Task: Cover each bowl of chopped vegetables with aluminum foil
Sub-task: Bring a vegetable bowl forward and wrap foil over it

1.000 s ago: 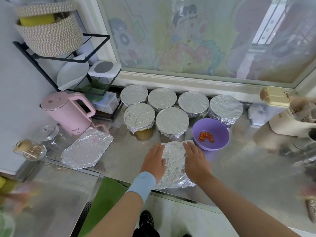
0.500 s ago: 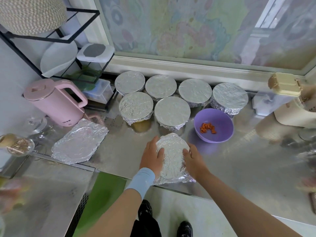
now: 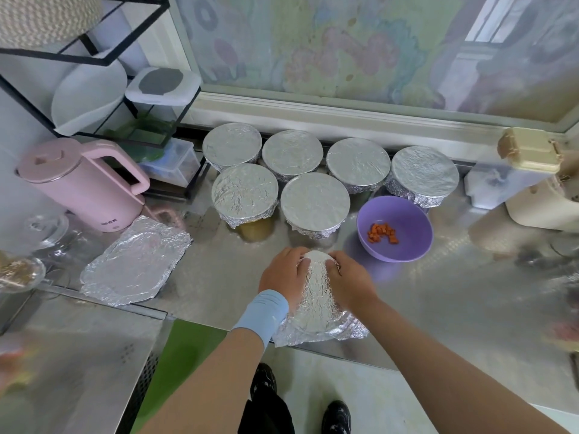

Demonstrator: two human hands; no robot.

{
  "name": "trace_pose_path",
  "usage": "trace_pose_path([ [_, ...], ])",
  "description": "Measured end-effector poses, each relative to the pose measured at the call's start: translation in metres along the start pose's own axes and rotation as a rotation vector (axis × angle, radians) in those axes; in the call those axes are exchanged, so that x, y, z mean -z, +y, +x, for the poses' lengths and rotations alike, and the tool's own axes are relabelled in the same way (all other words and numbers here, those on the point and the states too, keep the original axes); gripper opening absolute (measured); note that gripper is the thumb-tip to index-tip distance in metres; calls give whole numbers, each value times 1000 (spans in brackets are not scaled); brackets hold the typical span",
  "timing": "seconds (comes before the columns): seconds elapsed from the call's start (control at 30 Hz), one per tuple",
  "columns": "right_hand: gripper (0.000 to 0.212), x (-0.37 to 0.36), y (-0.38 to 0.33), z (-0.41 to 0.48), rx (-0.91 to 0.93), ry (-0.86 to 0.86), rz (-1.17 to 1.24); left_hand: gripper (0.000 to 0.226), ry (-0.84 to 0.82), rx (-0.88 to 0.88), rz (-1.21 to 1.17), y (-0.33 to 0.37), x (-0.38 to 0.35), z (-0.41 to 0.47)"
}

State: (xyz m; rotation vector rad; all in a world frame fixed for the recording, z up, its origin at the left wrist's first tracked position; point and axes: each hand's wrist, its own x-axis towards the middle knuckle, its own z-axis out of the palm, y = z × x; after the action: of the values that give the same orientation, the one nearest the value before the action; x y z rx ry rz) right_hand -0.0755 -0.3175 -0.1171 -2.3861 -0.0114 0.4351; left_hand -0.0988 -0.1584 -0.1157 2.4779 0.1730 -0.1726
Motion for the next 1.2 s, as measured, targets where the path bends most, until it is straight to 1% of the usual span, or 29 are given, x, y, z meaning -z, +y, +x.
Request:
trace_pose_path([
  [0.13, 23, -1, 1, 3, -2, 5, -23, 32, -31, 66, -27, 1, 0, 5],
  [0.2, 27, -2, 2, 1, 36, 7, -26, 34, -19, 21, 18, 0, 0, 4],
  [0.3, 40, -1, 5, -4, 215, 122, -173, 42, 85, -112, 89, 0, 5, -11],
  [0.37, 45, 2, 4, -15, 352, 190, -275, 43, 108, -191, 141, 3, 10, -27],
  [0.43, 51, 5, 4, -26, 512, 194, -339, 50, 7, -265, 247, 1, 10, -41],
  [0.5, 57, 6, 13, -35, 644, 106, -405, 68, -115, -332, 374, -6, 9, -48],
  [0.53, 63, 7, 20, -37, 682, 42, -453, 77, -154, -364, 428, -11, 9, -50],
  [0.6, 75, 9, 33, -40, 717, -53, -553, 88, -219, -409, 491, -18, 13, -52],
  [0.67, 86, 12, 42, -41, 720, -102, -603, 100, -269, -435, 523, -20, 18, -51],
  [0.77, 100, 15, 45, -39, 738, -127, -618, 118, -308, -458, 584, -19, 20, -50],
  [0.87, 107, 16, 44, -38, 755, -144, -623, 127, -322, -457, 602, -20, 20, -49],
  [1.0, 110, 17, 45, -38, 773, -150, -646, 131, -326, -456, 623, -21, 20, -50],
  [1.1, 108, 17, 42, -40, 811, -124, -671, 124, -289, -469, 664, -21, 17, -55],
  [1.2, 104, 16, 45, -43, 826, -106, -682, 118, -218, -465, 689, -21, 10, -63],
])
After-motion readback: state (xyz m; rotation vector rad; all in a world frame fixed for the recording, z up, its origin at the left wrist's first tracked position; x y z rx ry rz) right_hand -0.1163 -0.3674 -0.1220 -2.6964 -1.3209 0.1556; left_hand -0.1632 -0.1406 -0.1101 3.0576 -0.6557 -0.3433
